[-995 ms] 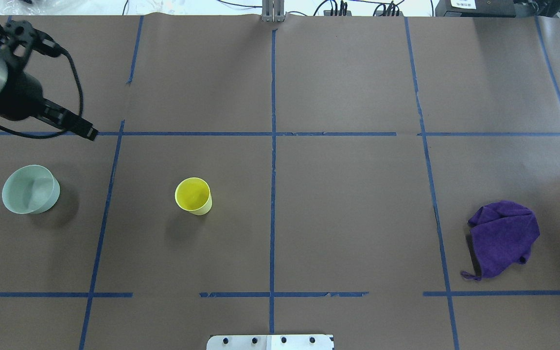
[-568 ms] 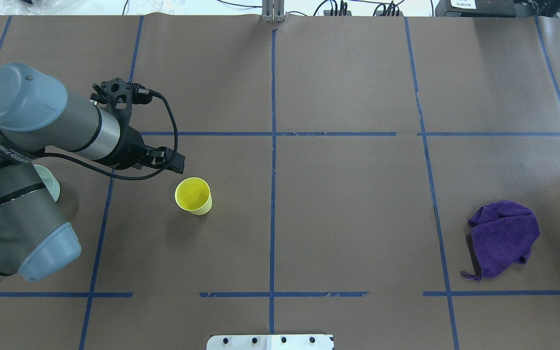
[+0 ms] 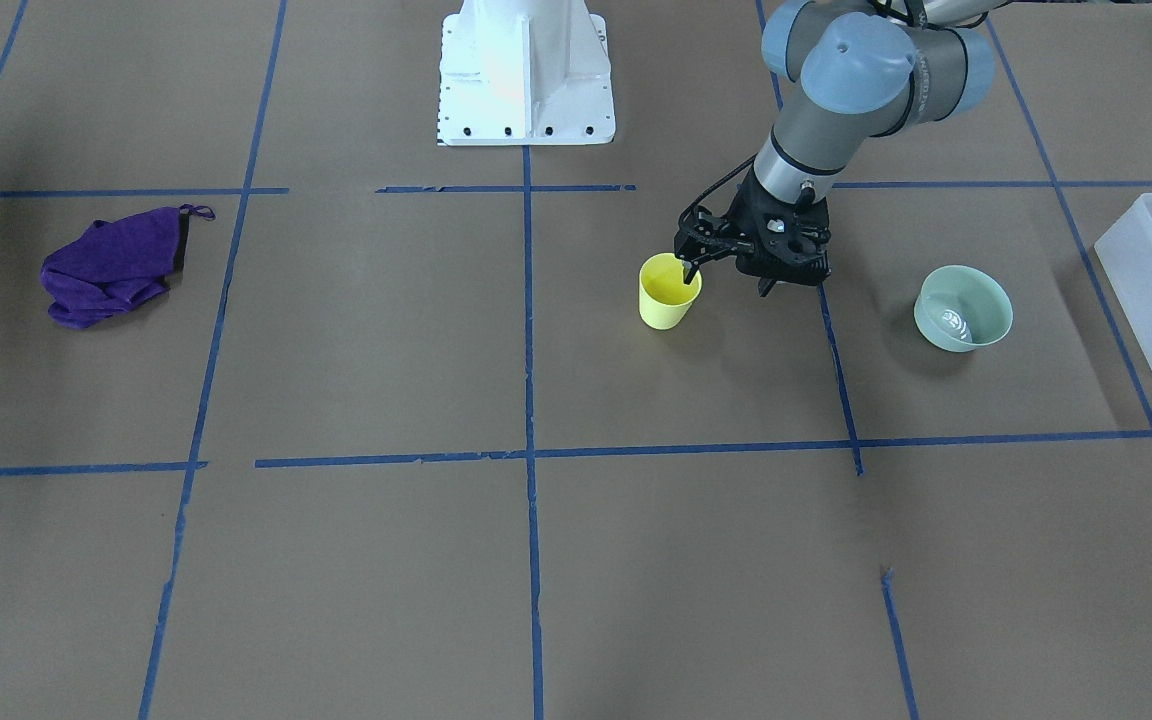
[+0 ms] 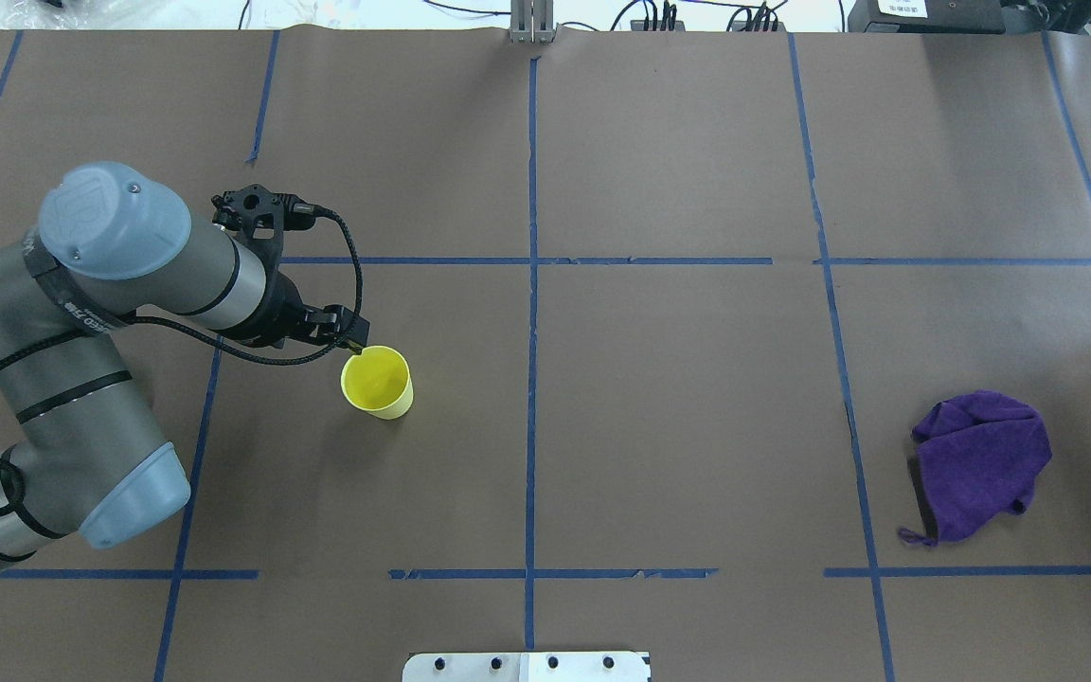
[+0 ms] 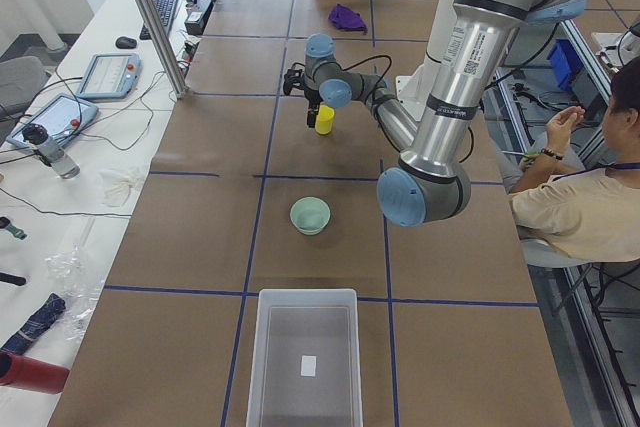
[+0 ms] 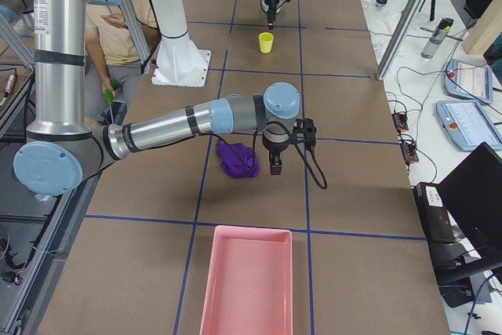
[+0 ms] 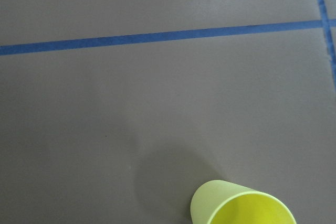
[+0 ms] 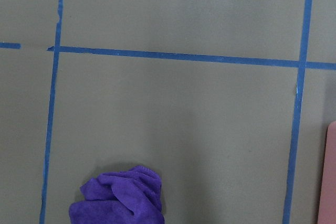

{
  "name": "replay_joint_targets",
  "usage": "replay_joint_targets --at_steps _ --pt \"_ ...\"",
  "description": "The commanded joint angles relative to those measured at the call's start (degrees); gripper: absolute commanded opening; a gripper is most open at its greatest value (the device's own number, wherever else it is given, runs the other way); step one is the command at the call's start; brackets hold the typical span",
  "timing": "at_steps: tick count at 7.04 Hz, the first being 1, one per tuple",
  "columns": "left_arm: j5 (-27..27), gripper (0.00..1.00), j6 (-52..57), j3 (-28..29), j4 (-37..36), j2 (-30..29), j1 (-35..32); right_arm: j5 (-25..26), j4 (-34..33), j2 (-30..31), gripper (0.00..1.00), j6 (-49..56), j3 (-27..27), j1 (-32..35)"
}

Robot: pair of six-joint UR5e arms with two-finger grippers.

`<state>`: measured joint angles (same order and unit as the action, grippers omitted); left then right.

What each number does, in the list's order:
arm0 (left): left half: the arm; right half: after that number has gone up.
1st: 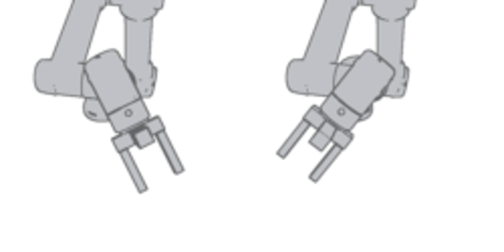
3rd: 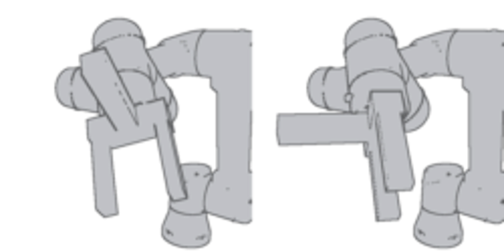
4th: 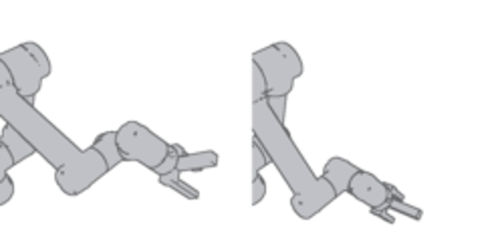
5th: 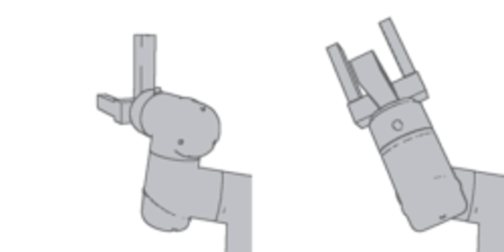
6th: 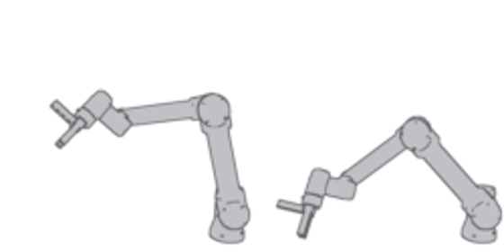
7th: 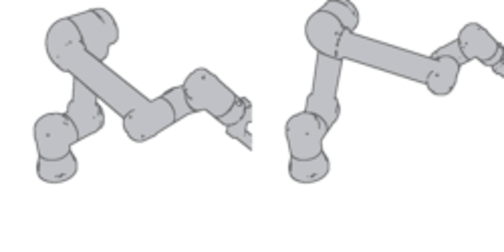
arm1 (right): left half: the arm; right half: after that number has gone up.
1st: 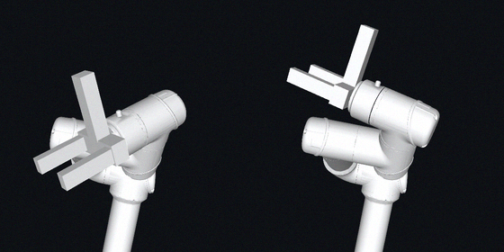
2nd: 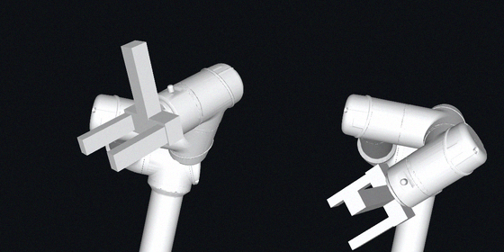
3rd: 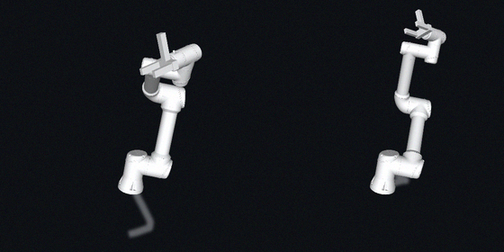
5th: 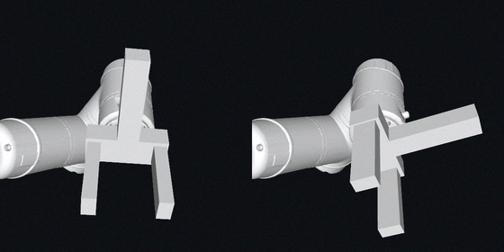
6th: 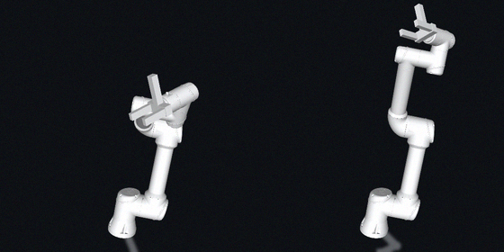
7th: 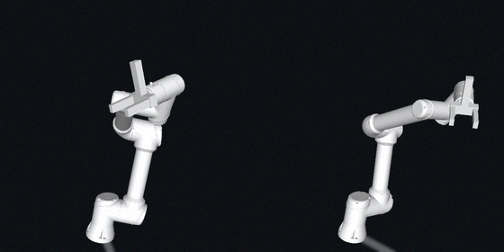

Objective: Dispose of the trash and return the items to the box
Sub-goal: 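Reach the left gripper to the yellow cup and grasp its rim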

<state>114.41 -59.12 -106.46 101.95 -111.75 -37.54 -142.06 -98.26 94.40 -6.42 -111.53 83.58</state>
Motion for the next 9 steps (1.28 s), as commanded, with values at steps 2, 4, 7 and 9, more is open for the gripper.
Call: replay_joint_targets --at_steps 2,4,7,9 --pt "-0.1 0.98 -0.1 1.9 0.4 -0.8 2.3 -0.1 -0.1 0.1 1.00 0.0 0.2 0.0" --pt "0.1 0.93 0.1 3.7 0.6 -1.4 3.1 -0.1 0.0 0.1 1.00 0.0 0.1 0.0" --pt "0.1 0.84 0.1 5.5 3.2 -1.3 4.7 -0.1 0.0 0.1 1.00 0.0 0.1 0.0" --pt "0.5 0.29 0.1 6.5 3.3 -1.4 5.4 -0.1 -0.1 0.1 1.00 -0.1 0.1 0.0"
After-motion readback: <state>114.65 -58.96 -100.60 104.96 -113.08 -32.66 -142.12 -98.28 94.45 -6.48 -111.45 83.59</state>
